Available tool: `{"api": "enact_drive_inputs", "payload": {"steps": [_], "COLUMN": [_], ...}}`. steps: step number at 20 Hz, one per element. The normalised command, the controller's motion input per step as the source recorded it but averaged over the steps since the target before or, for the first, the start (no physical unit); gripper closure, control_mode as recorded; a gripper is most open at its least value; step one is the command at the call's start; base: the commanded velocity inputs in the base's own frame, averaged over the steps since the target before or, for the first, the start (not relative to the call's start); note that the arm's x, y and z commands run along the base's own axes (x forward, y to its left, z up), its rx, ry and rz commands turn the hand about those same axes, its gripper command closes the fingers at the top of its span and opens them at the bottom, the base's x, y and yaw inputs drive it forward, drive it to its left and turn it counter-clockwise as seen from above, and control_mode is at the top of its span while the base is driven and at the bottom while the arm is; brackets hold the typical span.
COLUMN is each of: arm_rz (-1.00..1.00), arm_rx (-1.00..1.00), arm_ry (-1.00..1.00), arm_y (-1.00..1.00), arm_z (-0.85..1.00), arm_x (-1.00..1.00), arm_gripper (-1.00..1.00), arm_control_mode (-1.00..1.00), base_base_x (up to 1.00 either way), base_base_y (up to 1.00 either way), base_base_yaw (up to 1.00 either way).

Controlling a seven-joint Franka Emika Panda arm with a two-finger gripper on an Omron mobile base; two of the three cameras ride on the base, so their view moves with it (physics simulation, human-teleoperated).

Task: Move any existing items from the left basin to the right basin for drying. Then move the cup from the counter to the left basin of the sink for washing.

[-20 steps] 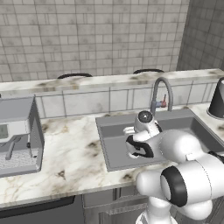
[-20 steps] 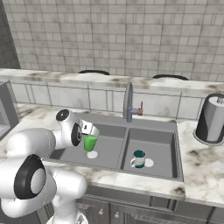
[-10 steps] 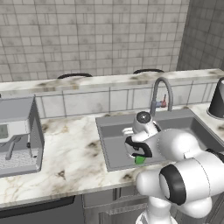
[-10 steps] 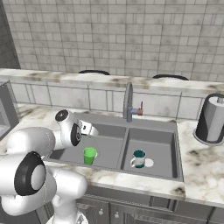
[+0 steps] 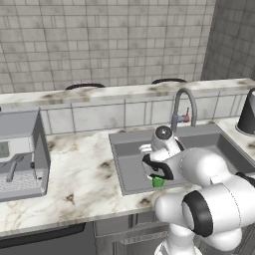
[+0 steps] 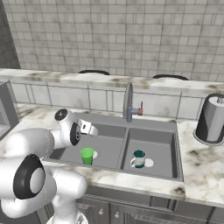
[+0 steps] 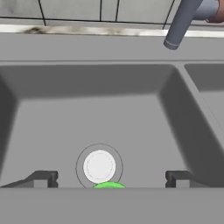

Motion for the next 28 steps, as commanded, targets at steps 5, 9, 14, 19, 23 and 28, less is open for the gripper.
{"api": "enact_drive_inputs", "payload": {"steps": [5,9,14,19,23,28], "arm_rz": [0.0,0.0,0.0,0.0,0.0,0.0], "arm_rx": [0.0,0.0,0.0,0.0,0.0,0.0], "arm_ry": [0.0,0.0,0.0,0.0,0.0,0.0], "arm_y": [0.0,0.04,0.1,0.15,0.19,0.2], "arm_z": [0.42,0.52,0.49,0.46,0.46,0.4], "arm_x": [-0.11,-0.23,-0.29,-0.43,-0.5,-0.5], "arm_gripper": [-1.0,-1.0,-1.0,-1.0,-1.0,-1.0], "arm_control_mode": [-1.0,-1.0,-1.0,-1.0,-1.0,-1.0], "base_base_x": [0.0,0.0,0.0,0.0,0.0,0.0], "base_base_y": [0.0,0.0,0.0,0.0,0.0,0.0], "base_base_yaw": [0.0,0.0,0.0,0.0,0.0,0.0]}}
